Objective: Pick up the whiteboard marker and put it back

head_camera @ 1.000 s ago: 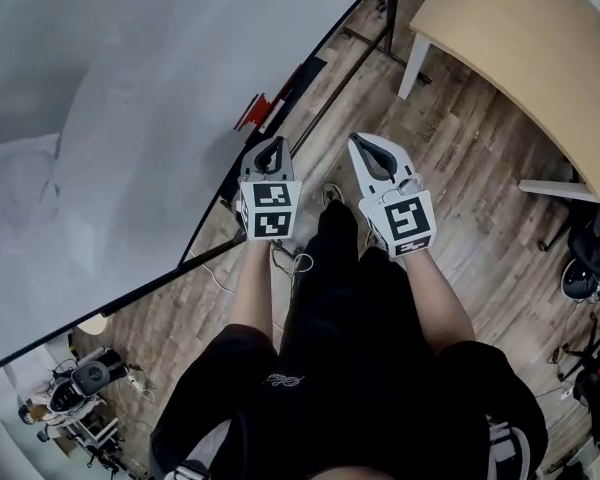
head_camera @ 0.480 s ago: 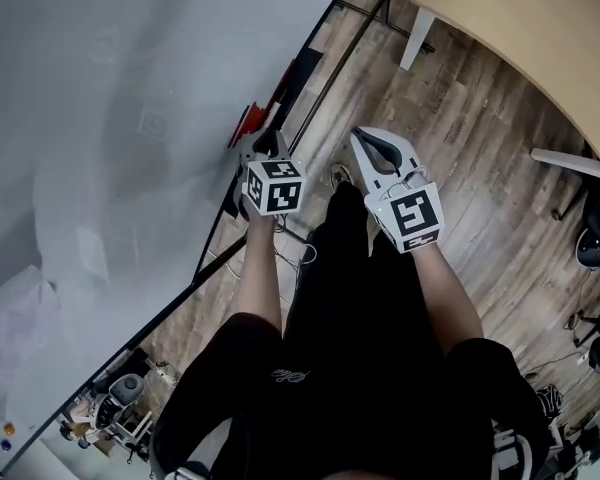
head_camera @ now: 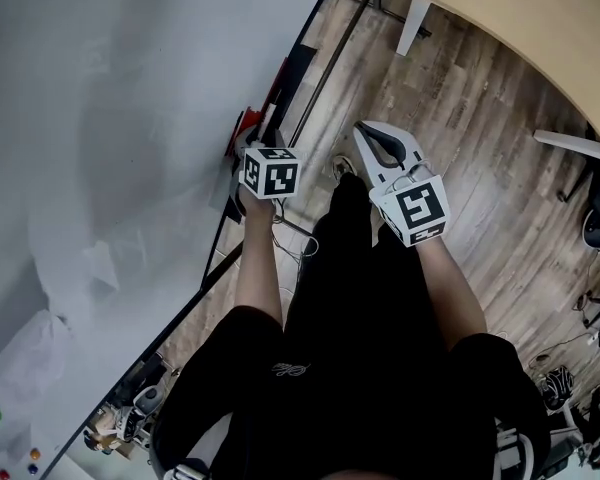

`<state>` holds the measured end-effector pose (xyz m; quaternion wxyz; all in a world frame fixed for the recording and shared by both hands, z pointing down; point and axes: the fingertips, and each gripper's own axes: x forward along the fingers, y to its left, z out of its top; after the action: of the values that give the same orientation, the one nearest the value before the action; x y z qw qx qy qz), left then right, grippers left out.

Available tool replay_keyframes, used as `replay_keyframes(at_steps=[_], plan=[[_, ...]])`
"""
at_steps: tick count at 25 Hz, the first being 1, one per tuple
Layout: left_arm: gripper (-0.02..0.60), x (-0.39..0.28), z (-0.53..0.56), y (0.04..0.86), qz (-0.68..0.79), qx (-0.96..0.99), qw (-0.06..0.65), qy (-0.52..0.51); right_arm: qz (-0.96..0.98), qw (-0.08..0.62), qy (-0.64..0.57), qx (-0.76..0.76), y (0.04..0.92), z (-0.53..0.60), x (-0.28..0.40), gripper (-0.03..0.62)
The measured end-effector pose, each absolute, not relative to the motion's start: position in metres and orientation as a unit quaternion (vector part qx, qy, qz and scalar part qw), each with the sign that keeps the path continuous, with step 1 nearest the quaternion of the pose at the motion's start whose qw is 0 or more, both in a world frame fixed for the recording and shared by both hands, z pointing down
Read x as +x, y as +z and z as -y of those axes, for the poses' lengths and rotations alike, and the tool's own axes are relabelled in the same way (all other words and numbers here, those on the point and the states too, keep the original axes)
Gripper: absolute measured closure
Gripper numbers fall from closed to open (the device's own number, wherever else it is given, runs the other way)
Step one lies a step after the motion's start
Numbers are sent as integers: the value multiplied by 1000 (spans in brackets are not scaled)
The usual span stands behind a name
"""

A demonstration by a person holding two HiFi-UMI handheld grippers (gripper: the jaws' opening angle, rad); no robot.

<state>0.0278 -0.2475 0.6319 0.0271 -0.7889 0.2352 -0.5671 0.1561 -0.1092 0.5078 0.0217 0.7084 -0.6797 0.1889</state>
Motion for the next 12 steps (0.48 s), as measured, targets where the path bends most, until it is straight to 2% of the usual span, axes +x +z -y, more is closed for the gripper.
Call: replay_keyframes(at_steps=[7,12], plan=[[482,21,254,641,-239,-765,37,-597,669,18,198,717,516,107,155,592],[494,27,254,645,-224,-751,87,-615,663,17,207,719,524,102,155,592]])
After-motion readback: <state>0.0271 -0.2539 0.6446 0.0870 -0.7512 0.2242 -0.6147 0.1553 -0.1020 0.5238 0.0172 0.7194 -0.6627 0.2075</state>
